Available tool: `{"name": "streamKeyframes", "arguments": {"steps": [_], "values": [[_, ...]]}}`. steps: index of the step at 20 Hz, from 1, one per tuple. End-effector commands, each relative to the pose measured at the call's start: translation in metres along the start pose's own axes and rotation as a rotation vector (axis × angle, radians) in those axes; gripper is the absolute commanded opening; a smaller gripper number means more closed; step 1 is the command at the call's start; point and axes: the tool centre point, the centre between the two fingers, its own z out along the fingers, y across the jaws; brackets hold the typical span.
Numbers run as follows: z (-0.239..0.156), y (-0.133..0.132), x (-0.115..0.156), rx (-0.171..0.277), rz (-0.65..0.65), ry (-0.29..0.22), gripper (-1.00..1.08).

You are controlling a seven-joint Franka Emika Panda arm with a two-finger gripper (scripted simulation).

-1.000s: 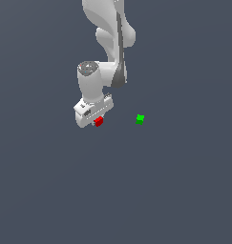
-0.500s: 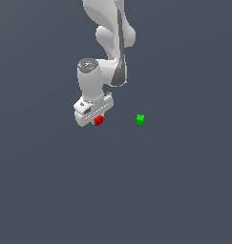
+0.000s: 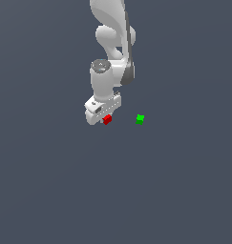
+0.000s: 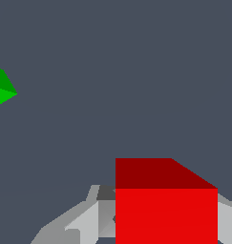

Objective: Stack the red cube on top of the green cube.

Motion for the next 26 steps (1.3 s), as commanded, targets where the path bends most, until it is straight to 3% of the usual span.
{"name": "streamKeyframes", "arguments": {"steps": [1, 15, 26], "values": [[0.004, -0.018, 0.008, 0.000, -0.001, 0.000, -1.00], [0.035, -0.141, 0.067, 0.001, -0.001, 0.001, -1.00], [0.047, -0.186, 0.091, 0.000, -0.001, 0.000, -1.00]]}}
